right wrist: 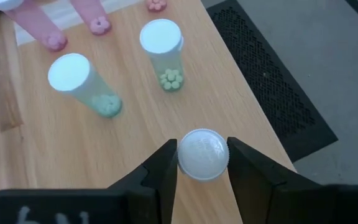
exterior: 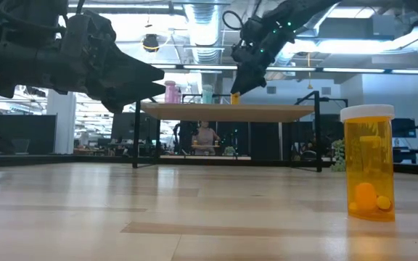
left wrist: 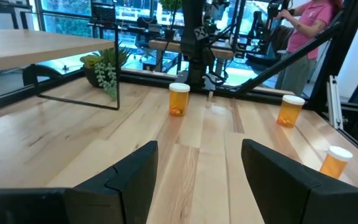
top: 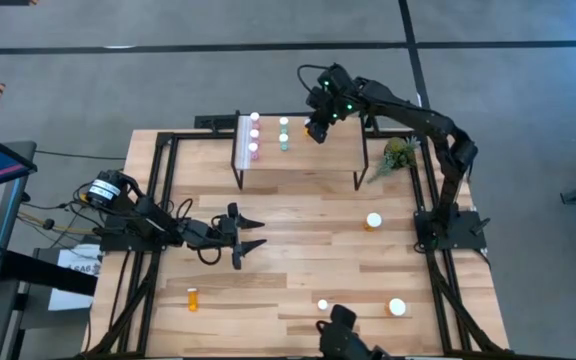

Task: Pick and place medicine bottles onto shelf by color
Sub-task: Put the top small orange pill bottle on the shelf, then put the left small orange pill bottle on the shelf aligned with the other small orange pill bottle

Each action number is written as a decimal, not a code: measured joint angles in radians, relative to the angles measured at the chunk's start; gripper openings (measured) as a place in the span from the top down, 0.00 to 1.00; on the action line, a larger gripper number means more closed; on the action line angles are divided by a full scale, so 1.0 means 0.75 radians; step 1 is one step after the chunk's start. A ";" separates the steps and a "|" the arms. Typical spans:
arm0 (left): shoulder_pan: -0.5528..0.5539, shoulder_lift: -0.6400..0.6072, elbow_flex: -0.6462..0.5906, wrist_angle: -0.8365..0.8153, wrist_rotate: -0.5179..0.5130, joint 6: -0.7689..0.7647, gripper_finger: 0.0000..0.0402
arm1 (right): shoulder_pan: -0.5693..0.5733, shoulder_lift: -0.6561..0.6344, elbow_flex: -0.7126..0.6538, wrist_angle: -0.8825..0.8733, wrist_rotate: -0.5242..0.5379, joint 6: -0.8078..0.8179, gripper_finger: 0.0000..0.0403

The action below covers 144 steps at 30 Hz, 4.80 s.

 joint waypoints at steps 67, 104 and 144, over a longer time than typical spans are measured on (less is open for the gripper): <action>-0.018 0.000 0.000 0.032 0.030 -0.101 0.45 | 0.766 -0.712 -0.335 -0.065 0.205 0.097 0.43; -0.841 -0.506 0.840 -2.834 0.409 -2.094 0.45 | 1.243 -0.783 -0.786 0.531 0.530 0.191 0.47; -0.882 -0.095 0.839 -2.863 0.513 -2.326 0.45 | 1.237 -0.783 -0.786 0.552 0.529 0.108 0.47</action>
